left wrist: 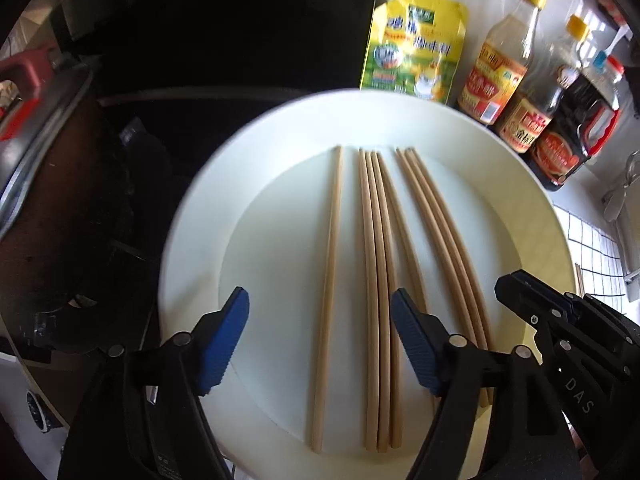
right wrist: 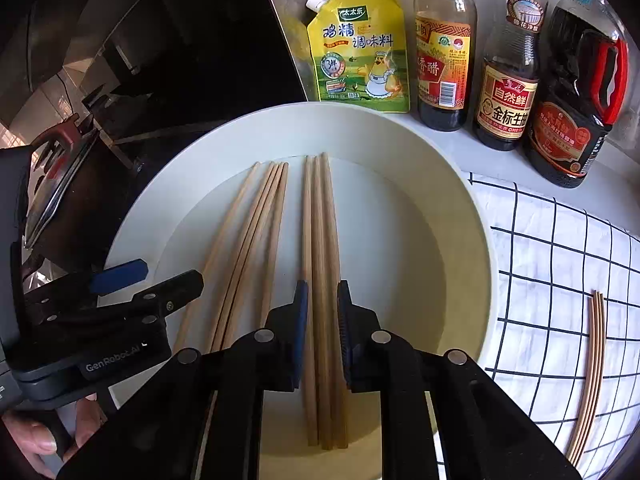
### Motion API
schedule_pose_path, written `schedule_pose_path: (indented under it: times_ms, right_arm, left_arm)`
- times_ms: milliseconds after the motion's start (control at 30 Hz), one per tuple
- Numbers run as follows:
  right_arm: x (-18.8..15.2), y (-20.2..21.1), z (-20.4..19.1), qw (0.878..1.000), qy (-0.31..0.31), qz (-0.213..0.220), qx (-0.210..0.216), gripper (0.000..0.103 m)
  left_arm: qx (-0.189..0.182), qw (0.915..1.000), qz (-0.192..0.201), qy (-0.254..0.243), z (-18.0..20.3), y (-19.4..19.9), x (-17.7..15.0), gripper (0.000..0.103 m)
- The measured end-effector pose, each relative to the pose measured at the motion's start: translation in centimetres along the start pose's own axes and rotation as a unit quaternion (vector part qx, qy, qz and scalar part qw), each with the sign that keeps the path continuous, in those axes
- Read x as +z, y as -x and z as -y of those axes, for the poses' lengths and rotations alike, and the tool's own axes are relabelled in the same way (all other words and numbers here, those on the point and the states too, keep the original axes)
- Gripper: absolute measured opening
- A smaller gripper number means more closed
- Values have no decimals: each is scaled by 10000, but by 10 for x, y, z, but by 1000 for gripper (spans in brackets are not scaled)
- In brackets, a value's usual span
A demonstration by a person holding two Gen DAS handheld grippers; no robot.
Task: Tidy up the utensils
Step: 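Open the right tool to release its chopstick in the basin while the left tool releases its own, then move both open tools back over the chopstick bundle on the cloth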
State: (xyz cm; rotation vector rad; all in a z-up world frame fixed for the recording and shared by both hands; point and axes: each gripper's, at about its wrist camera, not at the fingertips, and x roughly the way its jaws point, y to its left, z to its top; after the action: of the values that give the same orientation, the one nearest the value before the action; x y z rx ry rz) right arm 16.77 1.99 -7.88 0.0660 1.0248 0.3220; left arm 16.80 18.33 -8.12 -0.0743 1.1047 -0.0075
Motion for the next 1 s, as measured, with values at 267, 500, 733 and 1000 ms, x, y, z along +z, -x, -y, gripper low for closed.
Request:
schedule_pose_path:
  times_ms: [267,500,733,1000]
  right_arm:
    - [-5,28,-3,9993,123,209,-284,28]
    - [-15,55,-5,9981,284,383,-397,28]
    - [-26,76,3,9971,300,453,-539,38]
    - [-44,99,18,9964,264,534,-605,44]
  left_arm:
    - [82,9998,148,-129,1,18,-9,78]
    - [39,9996,267,-95,4,36,-22,81]
    - [9,9995,289,-88,11,47,-34,81]
    - [23,9994,334,-76,27,60,-45,82]
